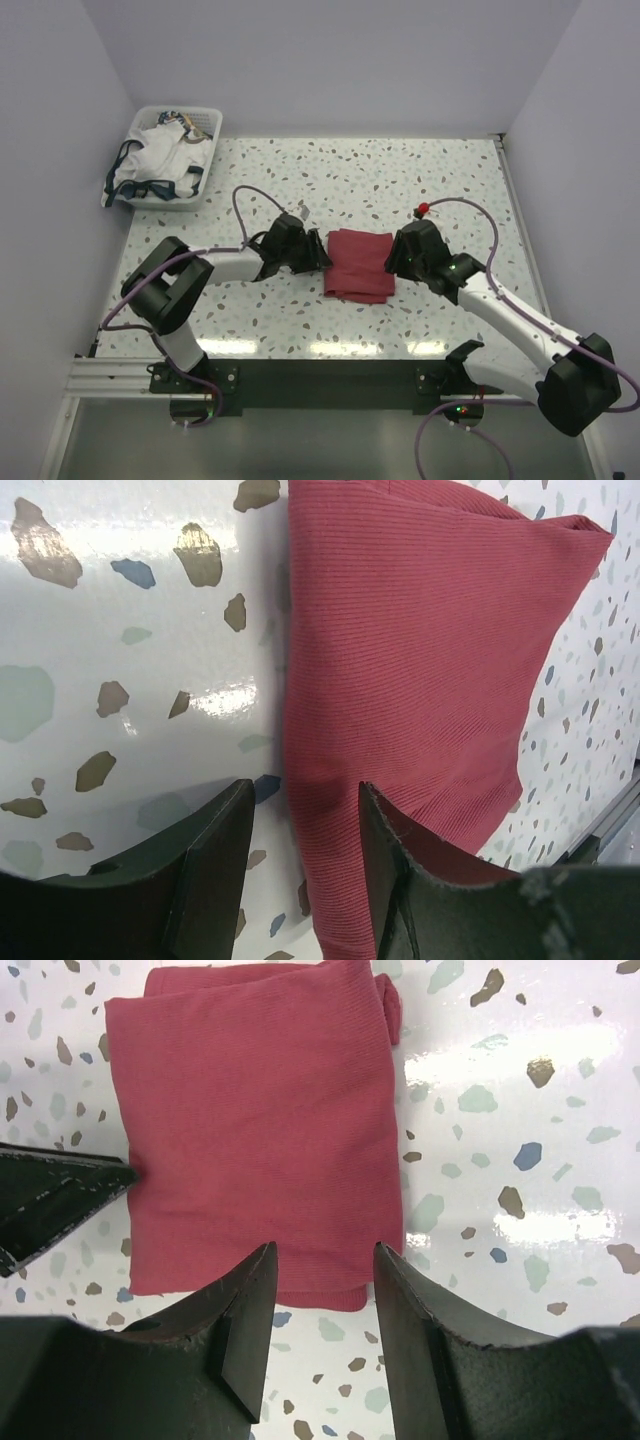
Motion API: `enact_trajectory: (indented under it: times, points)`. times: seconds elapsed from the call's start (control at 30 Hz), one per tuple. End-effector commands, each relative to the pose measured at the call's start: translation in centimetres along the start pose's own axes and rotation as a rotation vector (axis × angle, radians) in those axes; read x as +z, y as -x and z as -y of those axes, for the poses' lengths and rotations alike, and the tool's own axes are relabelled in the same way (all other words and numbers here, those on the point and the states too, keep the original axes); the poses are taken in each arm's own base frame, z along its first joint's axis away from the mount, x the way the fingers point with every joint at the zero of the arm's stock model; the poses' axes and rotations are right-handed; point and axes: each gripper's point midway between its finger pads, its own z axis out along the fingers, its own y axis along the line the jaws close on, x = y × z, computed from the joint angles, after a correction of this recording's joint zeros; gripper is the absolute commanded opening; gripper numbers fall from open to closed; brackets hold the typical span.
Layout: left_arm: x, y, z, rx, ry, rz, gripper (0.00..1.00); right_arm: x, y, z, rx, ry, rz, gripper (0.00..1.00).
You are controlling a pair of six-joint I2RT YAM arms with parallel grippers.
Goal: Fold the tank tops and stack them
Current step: Neatly place the folded tank top to the corner
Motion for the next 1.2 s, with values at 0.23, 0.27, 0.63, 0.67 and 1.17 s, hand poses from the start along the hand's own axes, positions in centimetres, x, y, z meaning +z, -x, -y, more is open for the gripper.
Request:
enact_trajectory:
  times: [0.23, 0.27, 0.63, 0.67, 1.17]
  points:
    - [-1.1, 0.6, 2.1, -0.006, -0.115, 0.053, 0.62, -2.6, 4.6, -1.3, -0.039, -0.017, 0.097, 0.47]
    - [-0.4, 0.6, 2.0, -0.004, -0.107, 0.040, 0.62, -2.8, 4.7, -1.4, -0.039, -0.013, 0.100, 0.47]
    - [3.6, -3.4, 1.6, -0.005, -0.028, -0.064, 0.47, -8.4, 10.7, -5.8, -0.043, 0.125, 0.201, 0.42]
    - [3.7, -3.6, 1.9, -0.005, -0.033, -0.066, 0.45, -9.1, 11.1, -6.2, -0.043, 0.142, 0.213, 0.41]
    - [10.2, -9.9, 11.2, 0.056, -0.133, -0.161, 0.30, -17.4, 15.8, -8.4, -0.040, 0.289, 0.352, 0.40]
